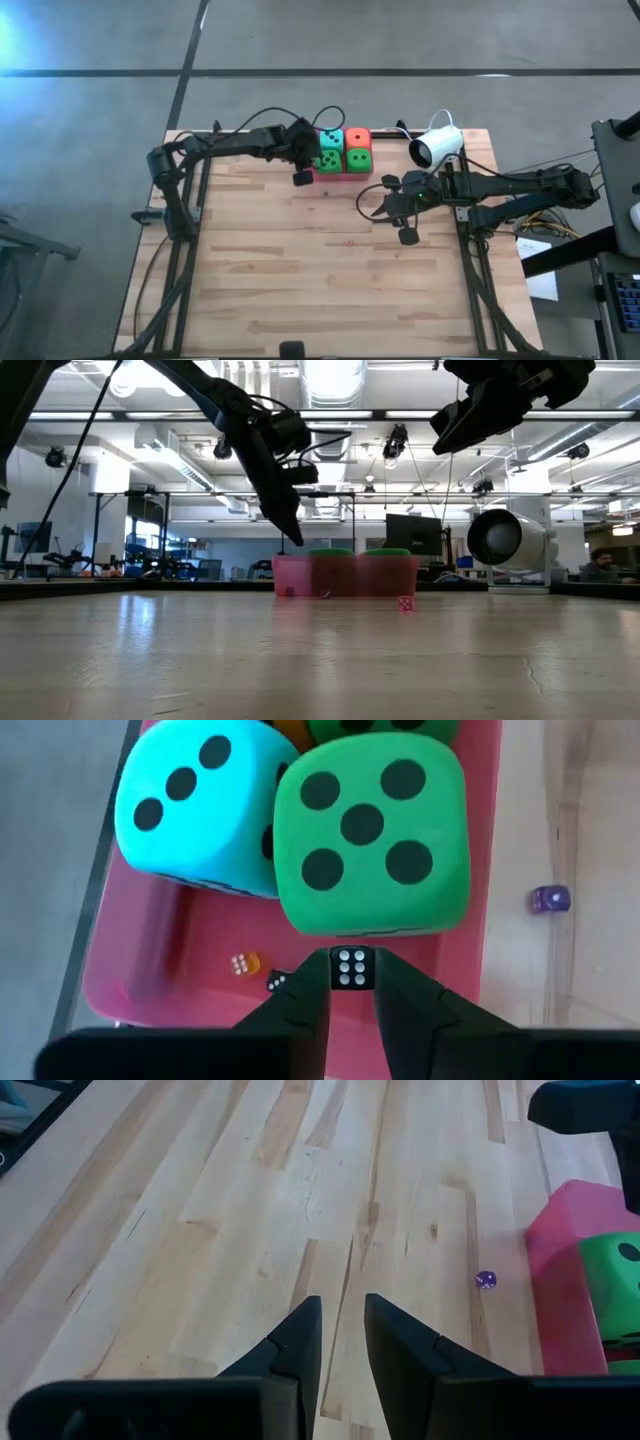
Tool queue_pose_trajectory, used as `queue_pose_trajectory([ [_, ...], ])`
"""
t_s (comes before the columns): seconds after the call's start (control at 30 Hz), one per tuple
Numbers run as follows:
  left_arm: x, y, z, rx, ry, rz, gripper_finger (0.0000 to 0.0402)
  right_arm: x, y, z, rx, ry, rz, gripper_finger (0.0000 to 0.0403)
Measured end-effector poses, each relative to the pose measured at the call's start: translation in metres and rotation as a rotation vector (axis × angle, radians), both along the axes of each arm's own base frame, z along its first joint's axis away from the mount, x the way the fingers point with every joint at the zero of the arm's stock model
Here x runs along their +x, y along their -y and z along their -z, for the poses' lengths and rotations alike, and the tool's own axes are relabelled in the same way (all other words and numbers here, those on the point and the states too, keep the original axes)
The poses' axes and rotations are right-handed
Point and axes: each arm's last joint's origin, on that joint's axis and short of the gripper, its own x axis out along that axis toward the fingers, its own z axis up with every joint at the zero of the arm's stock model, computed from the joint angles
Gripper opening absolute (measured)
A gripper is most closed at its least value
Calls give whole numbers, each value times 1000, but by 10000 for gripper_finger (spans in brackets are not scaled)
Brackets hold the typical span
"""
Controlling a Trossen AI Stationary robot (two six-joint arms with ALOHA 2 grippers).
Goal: Pick & Place Dice
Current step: Put the small black dice into the the pink bin, then put the small red dice into the the pink bin
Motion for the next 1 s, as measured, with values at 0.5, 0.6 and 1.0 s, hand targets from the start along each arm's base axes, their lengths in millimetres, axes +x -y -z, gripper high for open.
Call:
queue_pose_trajectory([
  [0.5,1,-1,3,1,-1,0,164,0,0,0,-3,4,-2,70],
  [0.6,1,-1,3,19,-10,-11,190,0,0,-1,-3,7,-2,72],
  [1.0,4,15,-9,12,7,7,245,0,0,-1,-3,8,-2,69],
])
